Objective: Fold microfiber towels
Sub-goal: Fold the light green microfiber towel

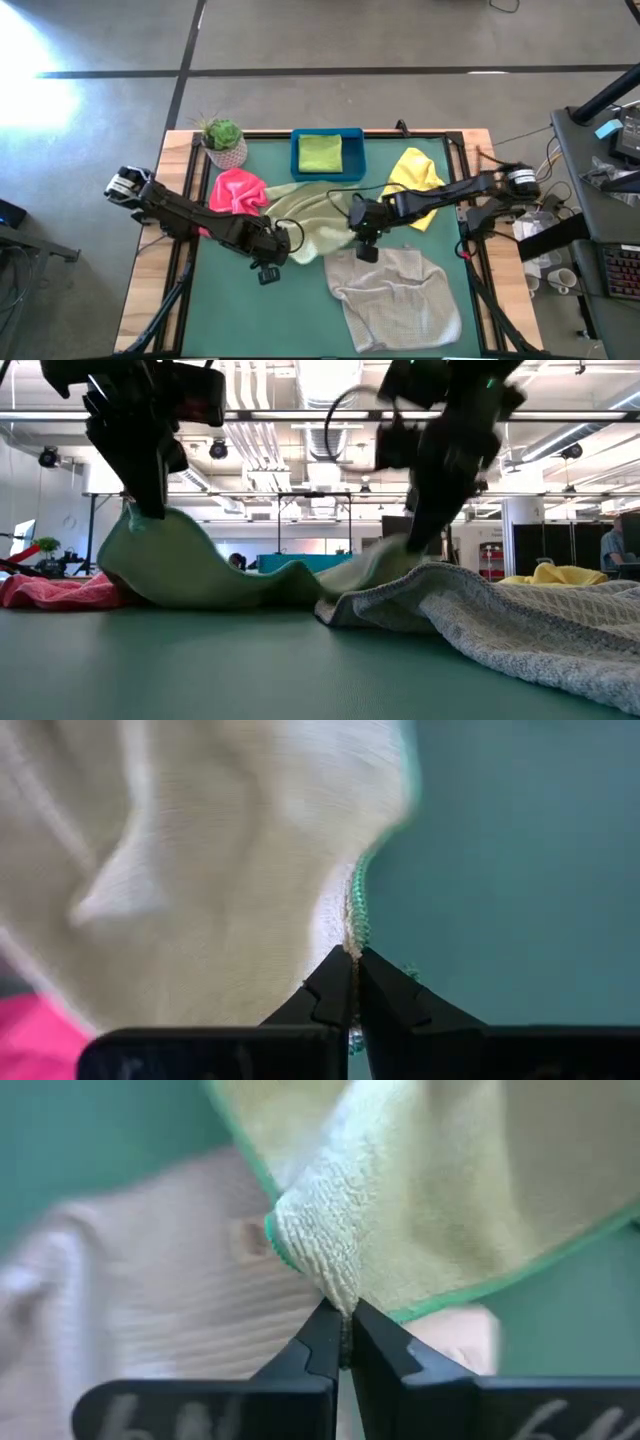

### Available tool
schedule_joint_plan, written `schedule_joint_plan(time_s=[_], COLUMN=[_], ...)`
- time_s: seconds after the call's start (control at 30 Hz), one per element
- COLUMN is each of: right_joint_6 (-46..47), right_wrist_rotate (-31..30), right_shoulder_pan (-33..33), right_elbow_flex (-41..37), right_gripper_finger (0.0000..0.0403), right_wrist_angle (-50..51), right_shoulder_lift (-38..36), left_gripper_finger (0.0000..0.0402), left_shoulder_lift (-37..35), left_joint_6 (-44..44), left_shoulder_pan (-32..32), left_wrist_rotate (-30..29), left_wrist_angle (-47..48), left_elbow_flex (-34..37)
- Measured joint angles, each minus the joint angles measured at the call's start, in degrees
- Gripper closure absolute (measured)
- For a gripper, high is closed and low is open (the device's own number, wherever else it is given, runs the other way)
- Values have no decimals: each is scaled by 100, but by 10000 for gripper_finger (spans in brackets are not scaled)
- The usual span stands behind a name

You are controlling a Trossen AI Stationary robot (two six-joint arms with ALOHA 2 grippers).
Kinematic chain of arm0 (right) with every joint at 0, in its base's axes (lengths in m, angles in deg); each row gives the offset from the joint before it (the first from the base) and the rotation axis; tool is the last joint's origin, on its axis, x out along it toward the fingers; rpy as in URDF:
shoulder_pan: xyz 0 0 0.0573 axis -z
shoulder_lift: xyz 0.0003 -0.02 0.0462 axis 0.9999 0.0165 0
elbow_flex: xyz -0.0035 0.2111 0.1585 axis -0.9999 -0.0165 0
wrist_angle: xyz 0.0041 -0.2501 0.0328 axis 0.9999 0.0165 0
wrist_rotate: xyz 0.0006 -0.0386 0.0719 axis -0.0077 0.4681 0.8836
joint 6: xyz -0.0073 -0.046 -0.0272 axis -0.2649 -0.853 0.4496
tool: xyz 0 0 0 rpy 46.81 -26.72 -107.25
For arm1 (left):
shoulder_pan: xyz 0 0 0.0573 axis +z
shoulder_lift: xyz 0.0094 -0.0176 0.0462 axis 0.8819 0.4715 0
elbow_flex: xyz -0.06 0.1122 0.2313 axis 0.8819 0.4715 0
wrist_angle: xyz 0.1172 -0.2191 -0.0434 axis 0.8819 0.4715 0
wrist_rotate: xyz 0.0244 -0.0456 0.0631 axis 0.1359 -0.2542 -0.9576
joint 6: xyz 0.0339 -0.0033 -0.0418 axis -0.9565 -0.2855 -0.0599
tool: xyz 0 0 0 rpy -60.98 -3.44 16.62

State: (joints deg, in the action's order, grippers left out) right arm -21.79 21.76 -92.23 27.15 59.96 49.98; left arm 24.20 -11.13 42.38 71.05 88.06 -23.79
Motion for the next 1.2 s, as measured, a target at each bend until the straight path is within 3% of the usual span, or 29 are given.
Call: schedule_joint_plan(time_s=[0.07,0.33,0.6,0.77,1.0,1.2], right_joint_6=[380,1599,2097,2088,1986,1167], right_wrist_rotate=[-62,-1327,-2474,-2753,-3907,-4528], right_shoulder_pan=[-144,-1075,-1766,-1796,-1643,-1381], right_elbow_flex=[0,7,7,7,7,507], right_gripper_finger=[394,394,394,394,394,394], right_wrist_angle=[12,63,69,158,454,427], right_shoulder_lift=[-327,-1543,-2111,-2319,-2783,-2983], left_gripper_finger=[402,401,401,401,401,401], left_shoulder_lift=[-34,-323,-620,-720,-858,-874], left_joint_6=[-186,-1011,-1782,-1937,-2093,-2086], left_shoulder_pan=[0,-13,-11,15,240,709], left_wrist_rotate=[-23,-563,-1036,-1658,-2438,-2522], left_wrist_angle=[299,1206,1382,1770,1991,2030], left_elbow_flex=[-176,-1068,-1762,-2038,-2115,-2241])
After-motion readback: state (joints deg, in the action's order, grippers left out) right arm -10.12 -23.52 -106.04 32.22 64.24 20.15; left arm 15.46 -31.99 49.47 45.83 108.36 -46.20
